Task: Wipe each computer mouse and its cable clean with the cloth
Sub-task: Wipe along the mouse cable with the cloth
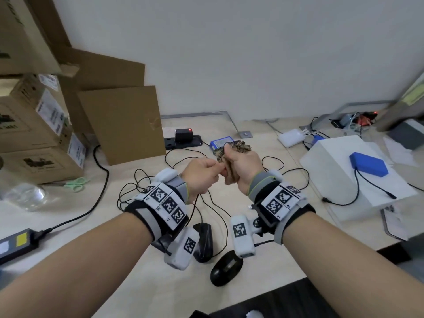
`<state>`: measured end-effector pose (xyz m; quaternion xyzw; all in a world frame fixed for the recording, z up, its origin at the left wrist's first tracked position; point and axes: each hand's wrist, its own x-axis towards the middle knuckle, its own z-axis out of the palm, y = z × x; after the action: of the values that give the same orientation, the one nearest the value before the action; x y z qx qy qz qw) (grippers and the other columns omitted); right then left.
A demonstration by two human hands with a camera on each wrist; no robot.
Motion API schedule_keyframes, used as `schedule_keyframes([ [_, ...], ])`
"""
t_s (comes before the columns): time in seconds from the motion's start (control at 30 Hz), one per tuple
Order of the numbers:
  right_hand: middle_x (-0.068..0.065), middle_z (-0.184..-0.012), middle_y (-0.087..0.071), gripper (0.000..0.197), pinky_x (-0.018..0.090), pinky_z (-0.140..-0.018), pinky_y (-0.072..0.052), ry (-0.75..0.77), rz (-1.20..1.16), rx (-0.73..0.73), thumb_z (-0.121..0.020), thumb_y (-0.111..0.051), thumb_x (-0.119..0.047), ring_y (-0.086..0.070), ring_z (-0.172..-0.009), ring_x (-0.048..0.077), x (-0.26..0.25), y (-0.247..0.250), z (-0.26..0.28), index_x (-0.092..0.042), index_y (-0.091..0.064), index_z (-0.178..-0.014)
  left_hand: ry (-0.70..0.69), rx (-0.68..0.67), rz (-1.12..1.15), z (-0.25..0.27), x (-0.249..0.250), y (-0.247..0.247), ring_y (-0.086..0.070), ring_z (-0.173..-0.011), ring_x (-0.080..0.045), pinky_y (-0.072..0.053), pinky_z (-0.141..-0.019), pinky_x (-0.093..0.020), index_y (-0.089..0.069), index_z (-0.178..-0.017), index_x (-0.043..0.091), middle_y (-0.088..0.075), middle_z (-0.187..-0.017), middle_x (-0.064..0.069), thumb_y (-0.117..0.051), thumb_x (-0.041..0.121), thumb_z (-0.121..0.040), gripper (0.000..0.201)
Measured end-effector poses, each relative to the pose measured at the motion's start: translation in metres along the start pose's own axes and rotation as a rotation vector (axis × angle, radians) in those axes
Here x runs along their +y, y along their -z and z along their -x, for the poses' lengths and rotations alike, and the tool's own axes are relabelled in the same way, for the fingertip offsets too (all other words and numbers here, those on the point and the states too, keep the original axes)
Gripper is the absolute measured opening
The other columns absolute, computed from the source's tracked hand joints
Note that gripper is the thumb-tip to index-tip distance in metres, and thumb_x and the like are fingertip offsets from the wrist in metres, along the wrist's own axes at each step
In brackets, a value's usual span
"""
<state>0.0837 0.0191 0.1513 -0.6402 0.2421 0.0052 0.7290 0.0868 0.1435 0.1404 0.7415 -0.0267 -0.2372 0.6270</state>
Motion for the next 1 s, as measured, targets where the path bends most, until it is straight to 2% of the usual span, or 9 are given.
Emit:
schedule_keyframes([
  [0.13, 0.008, -0.047, -0.053, 0.037, 0.021, -0.039, -0.035, -0.059, 0.004, 0.075, -0.092, -0.065, -0.026, -0.046, -0.034, 0.019, 0.003, 0.003, -0.006, -0.009, -0.053, -0.061, -0.082, 0.052, -0.228, -0.006, -0.002, 0.001, -0.038, -0.049, -0.014, -0.026, -0.045, -0.022, -0.069, -0.064, 0.022, -0.048, -0.051, 0.006, -0.058, 0.031, -0.093, 0.032],
  [0.3, 0.0, -0.043, -0.056, 0.033, 0.023, -0.037, -0.041, -0.042, 0.13, 0.172, -0.089, -0.067, -0.024, -0.048, -0.034, 0.018, 0.019, 0.013, -0.007, -0.009, -0.057, -0.061, -0.163, 0.099, -0.489, -0.005, -0.018, -0.012, -0.048, -0.055, -0.008, -0.031, -0.05, -0.021, -0.071, -0.075, 0.023, -0.052, -0.055, 0.01, -0.053, 0.029, -0.096, 0.029],
  [0.37, 0.001, -0.047, -0.059, 0.032, 0.032, -0.045, -0.049, -0.042, 0.164, 0.216, -0.086, -0.068, -0.028, -0.052, -0.04, 0.02, 0.025, 0.017, -0.011, -0.012, -0.057, -0.06, -0.182, 0.108, -0.554, -0.004, -0.03, -0.02, -0.053, -0.066, -0.012, -0.031, -0.055, -0.026, -0.068, -0.075, 0.024, -0.054, -0.062, 0.012, -0.051, 0.028, -0.097, 0.028],
  [0.47, 0.004, -0.064, -0.069, 0.037, 0.052, -0.069, -0.058, 0.037, 0.327, 0.301, -0.065, -0.062, -0.049, -0.066, -0.063, 0.031, 0.039, 0.038, -0.034, -0.013, -0.061, -0.064, -0.155, 0.143, -0.591, -0.003, -0.049, -0.028, -0.048, -0.059, -0.008, -0.031, -0.053, -0.024, -0.069, -0.081, 0.019, -0.051, -0.06, 0.011, -0.05, 0.026, -0.098, 0.027],
  [0.6, 0.005, -0.066, -0.063, 0.036, 0.033, -0.064, -0.054, 0.058, 0.585, 0.22, -0.078, -0.062, -0.047, -0.059, -0.061, 0.028, 0.048, 0.059, -0.025, -0.011, -0.064, -0.073, -0.025, 0.066, -0.701, 0.012, -0.105, -0.048, -0.054, -0.068, -0.017, -0.038, -0.061, -0.029, -0.052, -0.085, 0.02, -0.052, -0.067, 0.007, -0.047, 0.038, -0.098, 0.023],
  [0.73, -0.001, -0.071, -0.063, 0.03, 0.032, -0.072, -0.053, 0.077, 0.73, 0.101, -0.084, -0.066, -0.041, -0.063, -0.076, 0.028, 0.082, 0.087, -0.03, -0.018, -0.059, -0.066, 0.092, -0.107, -0.866, 0.027, -0.156, -0.086, -0.052, -0.076, -0.021, -0.048, -0.074, -0.038, -0.036, -0.088, 0.023, -0.053, -0.085, 0.003, -0.059, 0.07, -0.071, 0.055],
  [0.83, 0.004, -0.078, -0.068, 0.031, 0.034, -0.075, -0.054, 0.072, 0.788, 0.034, -0.083, -0.067, -0.044, -0.064, -0.08, 0.029, 0.105, 0.106, -0.036, -0.016, -0.062, -0.07, 0.052, -0.221, -1.164, 0.043, -0.168, -0.111, -0.047, -0.093, -0.023, -0.044, -0.08, -0.038, -0.039, -0.105, 0.018, -0.047, -0.109, -0.002, -0.072, 0.063, -0.069, 0.067],
  [0.9, 0.005, -0.077, -0.068, 0.031, 0.032, -0.074, -0.052, 0.076, 0.806, -0.023, -0.084, -0.067, -0.042, -0.064, -0.08, 0.029, 0.116, 0.125, -0.039, -0.013, -0.064, -0.073, 0.11, -0.219, -1.298, 0.05, -0.17, -0.129, -0.05, -0.105, -0.025, -0.045, -0.085, -0.038, -0.04, -0.116, 0.016, -0.044, -0.12, -0.002, -0.074, 0.053, -0.073, 0.066],
  [1.0, 0.0, -0.07, -0.064, 0.032, 0.027, -0.067, -0.046, 0.075, 0.832, -0.071, -0.085, -0.066, -0.04, -0.061, -0.075, 0.027, 0.126, 0.143, -0.04, -0.013, -0.061, -0.07, 0.222, -0.159, -1.386, 0.053, -0.17, -0.14, -0.054, -0.107, -0.026, -0.039, -0.079, -0.035, -0.039, -0.12, 0.015, -0.045, -0.125, -0.003, -0.069, 0.04, -0.081, 0.056],
])
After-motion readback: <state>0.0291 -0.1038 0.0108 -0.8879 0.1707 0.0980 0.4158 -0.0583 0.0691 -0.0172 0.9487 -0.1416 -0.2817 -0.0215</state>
